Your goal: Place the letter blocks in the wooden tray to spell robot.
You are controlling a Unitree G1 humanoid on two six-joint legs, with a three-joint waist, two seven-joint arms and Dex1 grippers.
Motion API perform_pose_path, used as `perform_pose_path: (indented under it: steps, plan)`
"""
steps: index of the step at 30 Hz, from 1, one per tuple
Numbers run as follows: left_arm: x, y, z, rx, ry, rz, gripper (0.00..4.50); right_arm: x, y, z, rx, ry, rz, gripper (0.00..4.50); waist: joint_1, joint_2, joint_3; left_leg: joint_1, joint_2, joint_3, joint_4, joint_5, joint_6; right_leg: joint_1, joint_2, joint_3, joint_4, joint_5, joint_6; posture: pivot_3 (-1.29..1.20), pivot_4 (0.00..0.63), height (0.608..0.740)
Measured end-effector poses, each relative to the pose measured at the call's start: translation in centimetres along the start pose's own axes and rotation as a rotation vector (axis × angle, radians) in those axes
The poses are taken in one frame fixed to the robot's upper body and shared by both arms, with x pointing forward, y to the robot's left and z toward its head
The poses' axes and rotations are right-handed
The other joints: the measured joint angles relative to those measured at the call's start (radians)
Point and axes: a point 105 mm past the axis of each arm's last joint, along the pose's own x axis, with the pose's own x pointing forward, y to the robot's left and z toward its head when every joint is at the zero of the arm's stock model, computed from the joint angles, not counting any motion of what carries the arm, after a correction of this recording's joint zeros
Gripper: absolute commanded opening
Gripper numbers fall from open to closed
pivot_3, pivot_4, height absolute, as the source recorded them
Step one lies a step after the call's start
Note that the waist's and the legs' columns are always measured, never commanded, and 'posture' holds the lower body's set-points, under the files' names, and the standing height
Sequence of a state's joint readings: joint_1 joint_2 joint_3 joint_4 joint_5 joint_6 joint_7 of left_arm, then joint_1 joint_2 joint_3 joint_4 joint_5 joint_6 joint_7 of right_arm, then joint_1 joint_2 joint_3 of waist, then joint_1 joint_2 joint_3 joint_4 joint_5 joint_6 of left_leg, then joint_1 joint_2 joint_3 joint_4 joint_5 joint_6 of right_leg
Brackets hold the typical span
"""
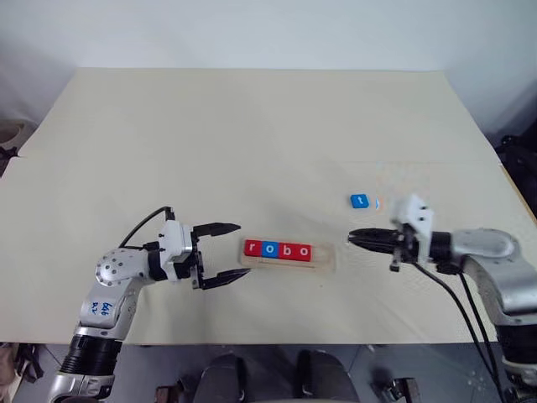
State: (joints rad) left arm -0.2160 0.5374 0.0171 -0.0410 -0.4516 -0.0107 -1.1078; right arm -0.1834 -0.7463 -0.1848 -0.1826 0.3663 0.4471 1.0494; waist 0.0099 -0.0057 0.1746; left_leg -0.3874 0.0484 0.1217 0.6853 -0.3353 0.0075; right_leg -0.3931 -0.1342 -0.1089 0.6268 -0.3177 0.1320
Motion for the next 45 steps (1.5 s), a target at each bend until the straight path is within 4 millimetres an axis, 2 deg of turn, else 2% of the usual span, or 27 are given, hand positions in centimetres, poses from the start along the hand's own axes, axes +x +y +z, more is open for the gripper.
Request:
perform_pose_path:
  steps: [4, 9, 10, 13, 16, 20, 24, 27, 35, 40, 45]
  plan:
    - [0.0, 0.5, -0.5, -0.018, -0.009, 0.024, 4.50, -2.8, -0.5, -1.8, 0.046, -0.090, -0.244, 2.71, 0.009, 0.000, 0.000, 0.001, 0.000, 0.002, 0.000, 0.000, 0.000, 0.000, 0.001, 0.000, 0.001, 0.000, 0.000, 0.00, 0.150, 0.740]
    - [0.1, 0.9, -0.5, -0.019, -0.016, 0.033, 4.50, -4.6, 1.6, -4.1, 0.105, -0.151, -0.412, 4.40, 0.011, 0.000, 0.000, 0.001, 0.000, 0.002, 0.000, 0.000, 0.000, 0.000, 0.001, 0.001, 0.000, 0.000, 0.000, 0.00, 0.150, 0.740]
    - [0.1, 1.0, -0.6, -0.023, -0.015, 0.036, 4.50, -4.9, 1.9, -4.6, 0.118, -0.156, -0.441, 4.46, 0.011, 0.000, 0.000, 0.001, 0.000, 0.002, 0.000, 0.000, 0.000, 0.000, 0.001, 0.001, 0.001, 0.000, 0.000, 0.00, 0.150, 0.740]
    - [0.1, 1.2, -0.7, -0.026, -0.013, 0.034, 4.50, -5.7, 2.6, -5.7, 0.117, -0.156, -0.506, 4.46, 0.011, 0.001, 0.000, 0.001, 0.000, 0.002, 0.000, 0.000, 0.000, 0.000, 0.001, 0.002, 0.001, 0.000, 0.000, 0.00, 0.150, 0.740]
    - [0.2, 1.4, -0.4, -0.015, -0.017, 0.027, 4.50, -6.3, 2.3, -6.2, 0.111, -0.161, -0.552, 4.46, 0.009, 0.001, 0.000, 0.002, 0.000, 0.001, 0.000, 0.000, 0.000, 0.000, 0.001, 0.002, 0.001, 0.000, 0.000, 0.00, 0.150, 0.740]
    - [0.3, 1.6, -0.3, -0.010, -0.018, 0.027, 4.50, -6.0, 1.6, -5.5, 0.087, -0.188, -0.572, 4.46, 0.004, 0.001, -0.001, 0.002, 0.000, 0.000, 0.000, 0.000, 0.000, 0.000, 0.001, 0.002, 0.001, 0.000, 0.000, 0.00, 0.150, 0.740]
    - [0.3, 1.6, -0.3, -0.011, -0.017, 0.029, 4.50, -3.1, -0.2, -3.9, 0.132, -0.165, -0.526, 4.46, -0.009, 0.001, -0.001, 0.002, 0.001, -0.001, 0.000, 0.000, 0.000, 0.000, 0.001, 0.003, 0.002, 0.000, 0.000, 0.00, 0.150, 0.740]
    - [0.2, 1.6, -0.4, -0.010, -0.016, 0.030, 4.50, -1.4, -1.9, -3.3, 0.214, -0.100, -0.542, 4.46, -0.010, 0.001, -0.001, 0.002, 0.001, -0.001, 0.000, 0.000, 0.000, 0.000, 0.001, 0.002, 0.002, 0.000, -0.001, 0.00, 0.150, 0.740]
    - [0.1, 1.2, -0.5, -0.014, -0.011, 0.050, 4.50, 4.0, -4.9, -0.5, 0.329, -0.031, -0.592, 4.46, -0.011, 0.001, -0.001, 0.000, 0.000, -0.001, 0.000, 0.000, 0.000, -0.001, 0.000, 0.002, 0.002, 0.000, -0.001, 0.00, 0.150, 0.740]
    - [0.1, 1.0, -0.3, -0.005, -0.013, 0.060, 4.50, 6.6, -5.1, -1.1, 0.360, 0.029, -0.606, 4.46, -0.013, 0.001, -0.001, -0.001, 0.000, 0.000, 0.000, 0.000, 0.000, -0.002, 0.000, 0.001, 0.001, 0.000, 0.000, 0.00, 0.150, 0.740]
    - [0.0, 0.8, -0.5, -0.012, -0.010, 0.072, 4.50, 7.3, -6.1, -1.1, 0.342, 0.063, -0.682, 2.92, -0.015, 0.001, -0.001, 0.000, 0.000, 0.001, -0.001, 0.000, -0.001, -0.002, 0.001, 0.002, 0.002, 0.000, 0.000, 0.00, 0.150, 0.740]
